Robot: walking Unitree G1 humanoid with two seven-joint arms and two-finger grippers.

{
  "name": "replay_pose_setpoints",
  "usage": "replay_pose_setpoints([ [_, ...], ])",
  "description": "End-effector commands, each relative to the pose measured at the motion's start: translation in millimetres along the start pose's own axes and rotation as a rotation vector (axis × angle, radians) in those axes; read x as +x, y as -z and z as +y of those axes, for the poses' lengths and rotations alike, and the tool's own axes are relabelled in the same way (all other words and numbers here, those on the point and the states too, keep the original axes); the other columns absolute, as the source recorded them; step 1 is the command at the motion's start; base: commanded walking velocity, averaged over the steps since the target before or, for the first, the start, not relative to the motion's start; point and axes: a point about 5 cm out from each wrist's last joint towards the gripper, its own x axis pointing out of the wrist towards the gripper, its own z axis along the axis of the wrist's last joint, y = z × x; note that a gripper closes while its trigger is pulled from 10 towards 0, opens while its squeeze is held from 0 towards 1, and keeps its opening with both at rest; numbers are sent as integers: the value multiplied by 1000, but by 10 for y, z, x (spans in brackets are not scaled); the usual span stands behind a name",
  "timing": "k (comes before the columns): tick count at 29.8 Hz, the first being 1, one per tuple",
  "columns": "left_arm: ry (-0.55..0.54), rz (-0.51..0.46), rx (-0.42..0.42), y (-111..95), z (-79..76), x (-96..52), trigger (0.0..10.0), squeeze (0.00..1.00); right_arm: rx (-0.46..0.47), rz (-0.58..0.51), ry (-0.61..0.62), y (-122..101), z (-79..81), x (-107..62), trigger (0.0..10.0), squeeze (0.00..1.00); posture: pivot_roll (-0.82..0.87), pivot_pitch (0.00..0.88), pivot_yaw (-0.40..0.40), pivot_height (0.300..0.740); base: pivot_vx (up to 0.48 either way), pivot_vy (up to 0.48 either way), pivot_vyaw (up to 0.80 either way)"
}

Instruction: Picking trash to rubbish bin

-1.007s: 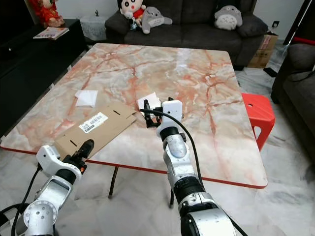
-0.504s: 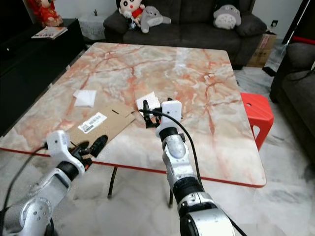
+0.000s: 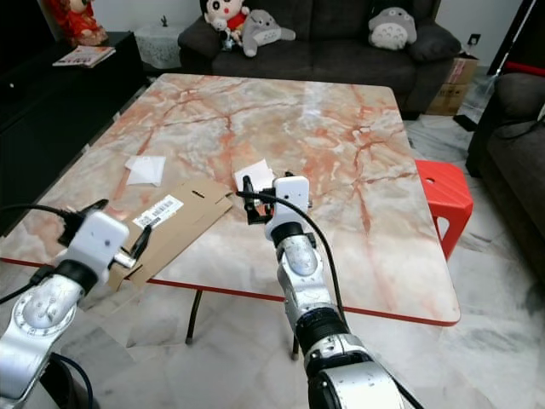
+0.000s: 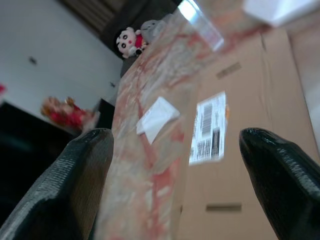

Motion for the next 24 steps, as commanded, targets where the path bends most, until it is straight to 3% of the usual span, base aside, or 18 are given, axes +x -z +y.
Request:
replay_pose_setpoints([
  [1,26,-26,101,28,-41,-46,10000,0,6,-2,-10,-24,35,28,10000,0,33,35,-4,740,0,0,0],
  [3,84,-39,238,129,-104,-151,10000,0,8,1,-9,-13,39,23,10000,0,40,39,-4,740,0,0,0],
  [4,99,-36,264,169,-116,-186,10000,0,10,2,-10,-11,45,24,10000,0,40,38,-4,740,0,0,0],
  [14,145,30,411,476,-131,-325,10000,0,13,1,-9,-8,43,21,10000,0,41,40,-5,740,0,0,0],
  [18,151,17,449,514,-145,-306,10000,0,13,1,-9,-8,44,21,10000,0,41,40,-5,740,0,0,0],
  [24,177,12,487,534,-254,-164,10000,0,14,-2,-12,-14,50,25,10000,0,41,40,-5,740,0,0,0],
])
